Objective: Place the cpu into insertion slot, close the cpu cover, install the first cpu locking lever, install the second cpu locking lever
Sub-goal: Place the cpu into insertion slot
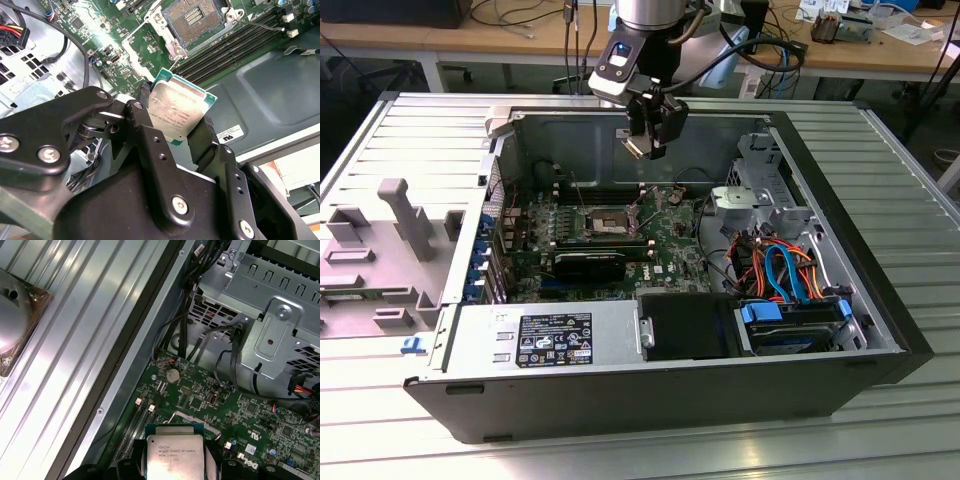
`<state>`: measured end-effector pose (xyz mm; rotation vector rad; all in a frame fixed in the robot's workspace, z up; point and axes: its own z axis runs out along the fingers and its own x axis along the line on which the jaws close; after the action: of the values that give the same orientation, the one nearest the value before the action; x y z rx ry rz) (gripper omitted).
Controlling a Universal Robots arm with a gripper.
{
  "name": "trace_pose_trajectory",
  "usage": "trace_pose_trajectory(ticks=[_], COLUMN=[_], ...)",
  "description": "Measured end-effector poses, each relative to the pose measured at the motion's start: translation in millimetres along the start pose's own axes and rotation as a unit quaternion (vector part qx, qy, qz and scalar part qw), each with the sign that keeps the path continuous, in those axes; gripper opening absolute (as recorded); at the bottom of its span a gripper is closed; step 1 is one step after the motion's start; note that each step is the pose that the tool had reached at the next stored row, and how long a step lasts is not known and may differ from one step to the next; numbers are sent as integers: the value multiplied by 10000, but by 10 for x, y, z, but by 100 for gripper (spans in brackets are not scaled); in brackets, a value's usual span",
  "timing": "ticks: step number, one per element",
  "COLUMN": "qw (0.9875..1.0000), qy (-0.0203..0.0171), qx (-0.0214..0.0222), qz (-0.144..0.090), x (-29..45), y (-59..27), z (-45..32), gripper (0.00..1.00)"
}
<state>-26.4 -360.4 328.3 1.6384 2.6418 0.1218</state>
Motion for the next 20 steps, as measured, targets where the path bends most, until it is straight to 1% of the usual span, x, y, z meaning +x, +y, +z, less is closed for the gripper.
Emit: trace_pose_trajectory(ticks=[20], qw=[9999], qy=[-12], qx=[-1], qz=[120], x=[0], y=[0], z=[1], gripper=[55])
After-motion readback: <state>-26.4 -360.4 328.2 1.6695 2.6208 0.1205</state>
